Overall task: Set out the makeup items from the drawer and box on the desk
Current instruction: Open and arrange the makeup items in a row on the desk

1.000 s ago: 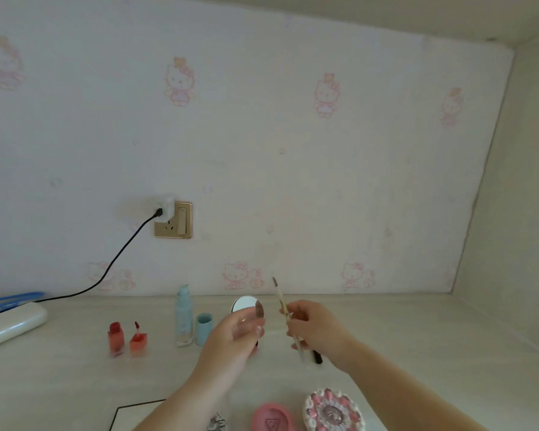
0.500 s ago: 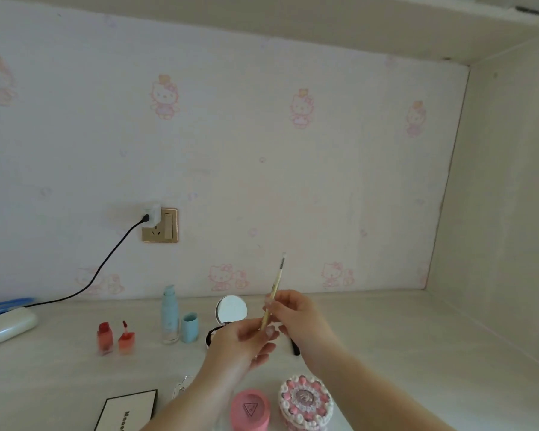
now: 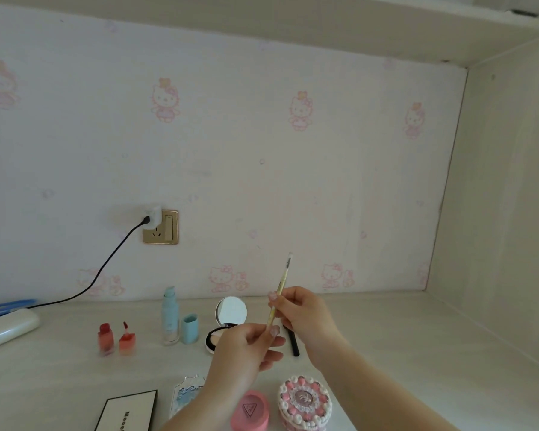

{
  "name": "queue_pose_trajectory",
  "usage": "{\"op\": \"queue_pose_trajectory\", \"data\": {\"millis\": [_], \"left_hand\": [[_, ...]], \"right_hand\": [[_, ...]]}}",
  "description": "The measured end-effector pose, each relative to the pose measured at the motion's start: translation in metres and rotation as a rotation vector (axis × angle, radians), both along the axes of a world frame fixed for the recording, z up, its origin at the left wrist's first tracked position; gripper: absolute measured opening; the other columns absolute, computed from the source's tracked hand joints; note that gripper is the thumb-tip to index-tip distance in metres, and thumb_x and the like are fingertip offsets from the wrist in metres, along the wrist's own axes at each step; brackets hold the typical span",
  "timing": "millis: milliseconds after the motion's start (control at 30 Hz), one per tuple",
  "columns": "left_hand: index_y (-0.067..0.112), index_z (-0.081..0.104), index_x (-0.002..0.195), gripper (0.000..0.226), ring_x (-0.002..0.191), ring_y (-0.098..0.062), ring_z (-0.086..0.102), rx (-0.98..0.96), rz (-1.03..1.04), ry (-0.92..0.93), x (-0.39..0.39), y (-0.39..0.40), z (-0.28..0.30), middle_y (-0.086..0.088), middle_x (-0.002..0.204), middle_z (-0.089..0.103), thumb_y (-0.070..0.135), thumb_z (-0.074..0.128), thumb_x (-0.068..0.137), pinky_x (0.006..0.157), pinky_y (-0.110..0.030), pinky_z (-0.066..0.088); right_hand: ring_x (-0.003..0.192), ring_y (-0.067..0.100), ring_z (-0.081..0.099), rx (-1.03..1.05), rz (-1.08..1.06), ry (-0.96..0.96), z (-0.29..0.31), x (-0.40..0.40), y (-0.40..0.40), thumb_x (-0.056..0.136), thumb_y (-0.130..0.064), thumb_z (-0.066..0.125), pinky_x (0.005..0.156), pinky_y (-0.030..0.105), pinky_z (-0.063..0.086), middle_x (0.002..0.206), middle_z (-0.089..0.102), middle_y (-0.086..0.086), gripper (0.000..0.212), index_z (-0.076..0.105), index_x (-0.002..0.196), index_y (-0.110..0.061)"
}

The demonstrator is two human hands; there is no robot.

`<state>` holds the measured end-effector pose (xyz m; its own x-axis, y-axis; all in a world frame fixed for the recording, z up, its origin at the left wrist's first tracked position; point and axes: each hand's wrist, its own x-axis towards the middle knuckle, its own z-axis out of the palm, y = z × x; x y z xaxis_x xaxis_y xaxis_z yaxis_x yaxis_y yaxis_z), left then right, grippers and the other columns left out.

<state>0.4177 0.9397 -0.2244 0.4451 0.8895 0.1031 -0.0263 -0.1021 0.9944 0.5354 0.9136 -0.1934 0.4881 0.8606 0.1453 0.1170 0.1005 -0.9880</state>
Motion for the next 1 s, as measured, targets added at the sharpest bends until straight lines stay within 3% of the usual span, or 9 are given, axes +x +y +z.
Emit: {"op": "queue_pose_trajectory", "data": {"millis": [100,200,267,400,600,733,800,900,1000], "left_hand": [[0.014,0.067,0.081,0.014,0.056,-0.008,0.068,0.002,-0.006,-0.009,0.000,0.002,0.004,0.006,0.068,0.074,0.018,0.058,0.092,0.060,-0.024,0.055],[0.011,0.067,0.082,0.014,0.054,-0.008,0.066,-0.006,-0.039,0.040,-0.002,0.005,-0.002,0.006,0.067,0.074,0.018,0.059,0.091,0.057,-0.022,0.053],[0.008,0.067,0.083,0.013,0.051,-0.008,0.065,-0.054,-0.064,0.068,-0.005,0.004,-0.011,0.005,0.064,0.073,0.017,0.060,0.090,0.053,-0.022,0.051],[0.005,0.066,0.087,0.014,0.051,-0.009,0.063,-0.111,-0.038,0.056,-0.008,0.015,-0.016,0.002,0.069,0.069,0.015,0.058,0.092,0.052,-0.022,0.050],[0.015,0.062,0.096,0.018,0.068,-0.008,0.064,-0.210,-0.004,0.080,0.000,0.031,-0.019,0.001,0.084,0.060,0.007,0.046,0.096,0.063,-0.022,0.049],[0.014,0.057,0.097,0.016,0.066,-0.012,0.057,-0.151,0.010,0.147,0.006,0.047,-0.028,0.004,0.077,0.068,0.001,0.052,0.090,0.057,-0.022,0.041],[0.007,0.053,0.092,0.014,0.064,-0.019,0.054,-0.190,0.055,0.122,0.012,0.054,-0.031,-0.002,0.070,0.067,-0.005,0.054,0.086,0.056,-0.027,0.040],[0.006,0.046,0.075,0.019,0.065,-0.023,0.053,-0.210,0.072,0.145,0.021,0.065,-0.036,-0.009,0.075,0.066,-0.010,0.048,0.085,0.057,-0.030,0.042],[0.006,0.054,0.069,0.030,0.066,-0.019,0.056,-0.192,0.051,0.203,0.028,0.075,-0.043,-0.009,0.077,0.062,-0.014,0.038,0.084,0.054,-0.026,0.045]], "right_hand": [[0.071,0.014,0.055,-0.003,0.006,-0.003,0.003,-0.001,0.003,0.086,-0.025,0.067,0.072,0.028,0.050,0.073,0.066,-0.001,0.015,0.065,0.076,-0.014],[0.062,0.009,0.051,0.066,-0.058,0.173,0.016,0.007,0.008,0.088,-0.021,0.064,0.064,0.023,0.046,0.070,0.062,-0.002,0.015,0.065,0.076,-0.012],[0.068,0.008,0.056,0.127,-0.149,0.246,0.031,0.026,0.009,0.089,-0.022,0.064,0.069,0.023,0.048,0.078,0.066,-0.001,0.016,0.063,0.075,-0.014],[0.072,0.009,0.059,0.040,-0.129,0.121,0.034,0.045,0.010,0.088,-0.025,0.065,0.075,0.025,0.050,0.081,0.068,0.000,0.015,0.065,0.077,-0.014],[0.058,0.012,0.045,-0.212,-0.049,0.017,-0.010,0.044,0.028,0.092,-0.022,0.060,0.060,0.019,0.045,0.066,0.050,0.004,0.019,0.064,0.079,-0.009],[0.051,0.011,0.046,-0.285,-0.076,-0.039,-0.032,0.049,0.046,0.091,-0.017,0.060,0.047,0.014,0.044,0.058,0.051,0.003,0.009,0.061,0.088,-0.008],[0.056,0.014,0.055,-0.334,-0.117,-0.132,-0.041,0.052,0.056,0.087,-0.022,0.066,0.056,0.023,0.051,0.065,0.062,0.002,0.019,0.057,0.101,-0.013],[0.073,0.015,0.066,-0.402,-0.127,-0.278,-0.052,0.054,0.065,0.084,-0.031,0.068,0.085,0.037,0.056,0.075,0.069,-0.002,0.031,0.050,0.106,-0.018],[0.081,0.015,0.068,-0.439,-0.111,-0.316,-0.057,0.051,0.070,0.086,-0.031,0.066,0.088,0.038,0.054,0.082,0.070,-0.002,0.034,0.043,0.107,-0.019]]}}
